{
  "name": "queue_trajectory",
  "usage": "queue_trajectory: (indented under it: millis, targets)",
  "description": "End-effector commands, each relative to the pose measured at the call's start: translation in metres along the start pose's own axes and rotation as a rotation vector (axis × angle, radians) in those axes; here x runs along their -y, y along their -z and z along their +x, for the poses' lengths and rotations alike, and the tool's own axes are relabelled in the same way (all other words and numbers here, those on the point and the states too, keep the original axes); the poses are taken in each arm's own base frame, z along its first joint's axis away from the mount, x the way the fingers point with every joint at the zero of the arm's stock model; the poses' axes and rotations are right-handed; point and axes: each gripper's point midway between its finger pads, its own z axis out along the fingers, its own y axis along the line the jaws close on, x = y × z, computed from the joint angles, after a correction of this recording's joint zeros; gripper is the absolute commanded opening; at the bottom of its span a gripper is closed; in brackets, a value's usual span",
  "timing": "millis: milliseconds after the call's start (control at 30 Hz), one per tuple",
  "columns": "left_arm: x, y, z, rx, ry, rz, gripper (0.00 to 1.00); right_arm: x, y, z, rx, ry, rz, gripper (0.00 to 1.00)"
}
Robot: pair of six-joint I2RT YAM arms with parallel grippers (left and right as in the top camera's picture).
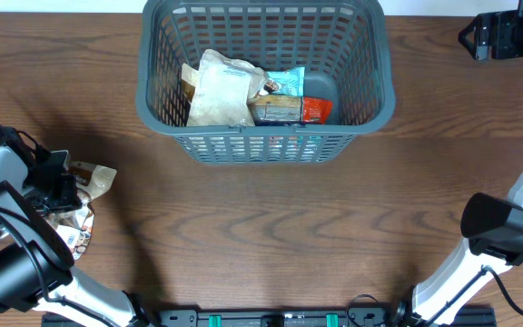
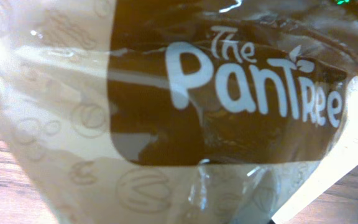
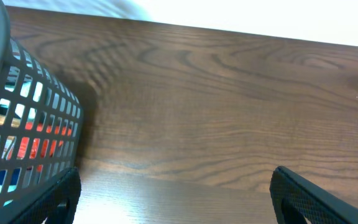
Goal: Pack container
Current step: 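Close the left gripper on the PanTree pouch and lift it, then carry the pouch over the basket and lower it inside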
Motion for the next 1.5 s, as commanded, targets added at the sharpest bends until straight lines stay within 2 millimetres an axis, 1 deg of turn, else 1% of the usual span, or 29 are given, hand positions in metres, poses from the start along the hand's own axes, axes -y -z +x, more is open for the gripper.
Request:
queue_trajectory:
  millis: [0, 200, 333, 433, 500, 567, 633, 767, 833, 933, 967, 1000, 1100, 1133, 1200, 1267, 1300, 1333, 1367, 1400, 1433, 1467]
  targets:
    - [0.006, -0.006, -0.002, 0.012, 0.002, 0.032, 0.06, -0.005, -0.005, 0.001, -0.009, -0.003, -0.021, 0.85]
    - [0.009, -0.005, -0.018, 0.076, 0.027, 0.053, 0.06, -0.004, -0.005, 0.000, -0.008, 0.002, -0.012, 0.85]
    - [0.014, 0.001, -0.028, 0.092, 0.051, 0.047, 0.06, -0.004, -0.005, 0.000, -0.009, 0.001, -0.012, 0.85]
    - [0.018, 0.017, -0.043, 0.123, 0.091, 0.036, 0.06, -0.004, -0.005, 0.000, -0.009, 0.001, -0.013, 0.84]
    - [0.020, 0.035, -0.058, 0.165, 0.120, 0.024, 0.06, -0.004, -0.005, 0.000, -0.009, 0.001, -0.013, 0.84]
    - [0.023, 0.060, -0.076, 0.224, 0.134, 0.010, 0.06, -0.004, -0.005, 0.000, -0.009, 0.001, -0.013, 0.84]
    - [0.028, 0.090, -0.093, 0.290, 0.123, -0.007, 0.06, -0.004, -0.005, 0.001, -0.011, 0.000, -0.013, 0.84]
    - [0.039, 0.166, -0.128, 0.480, 0.133, -0.035, 0.06, -0.005, -0.005, 0.004, -0.022, -0.002, -0.017, 0.83]
    - [0.045, 0.211, -0.143, 0.597, 0.130, -0.048, 0.06, -0.006, -0.005, 0.005, -0.029, -0.004, -0.019, 0.82]
    - [0.059, 0.274, -0.157, 0.756, 0.107, -0.060, 0.05, -0.007, -0.005, 0.008, -0.038, -0.007, -0.023, 0.82]
    - [0.064, 0.292, -0.159, 0.798, 0.091, -0.063, 0.06, -0.007, -0.005, 0.008, -0.039, -0.007, -0.023, 0.82]
    - [0.072, 0.310, -0.161, 0.843, 0.072, -0.064, 0.06, -0.007, -0.005, 0.008, -0.040, -0.007, -0.023, 0.82]
    - [0.098, 0.353, -0.166, 0.947, 0.010, -0.055, 0.06, -0.007, -0.005, 0.008, -0.041, -0.008, -0.024, 0.82]
    - [0.111, 0.366, -0.168, 0.978, -0.019, -0.048, 0.06, -0.007, -0.005, 0.008, -0.041, -0.008, -0.024, 0.82]
    - [0.138, 0.384, -0.170, 1.025, -0.104, -0.039, 0.06, -0.007, -0.005, 0.008, -0.041, -0.008, -0.024, 0.82]
    - [0.168, 0.398, -0.172, 1.069, -0.205, -0.035, 0.06, -0.007, -0.005, 0.008, -0.041, -0.007, -0.024, 0.82]
    - [0.189, 0.406, -0.173, 1.101, -0.271, -0.029, 0.06, -0.007, -0.005, 0.008, -0.041, -0.007, -0.023, 0.82]
    - [0.203, 0.411, -0.174, 1.122, -0.312, -0.024, 0.06, -0.007, -0.005, 0.008, -0.041, -0.007, -0.023, 0.82]
    - [0.224, 0.417, -0.174, 1.153, -0.373, -0.013, 0.06, -0.007, -0.005, 0.008, -0.040, -0.007, -0.023, 0.82]
    - [0.237, 0.420, -0.175, 1.171, -0.401, -0.003, 0.06, -0.007, -0.005, 0.008, -0.040, -0.008, -0.023, 0.82]
    - [0.257, 0.425, -0.177, 1.203, -0.434, 0.019, 0.06, -0.006, -0.005, 0.008, -0.038, -0.007, -0.022, 0.81]
    - [0.268, 0.428, -0.179, 1.224, -0.454, 0.032, 0.06, -0.006, -0.005, 0.007, -0.037, -0.007, -0.022, 0.81]
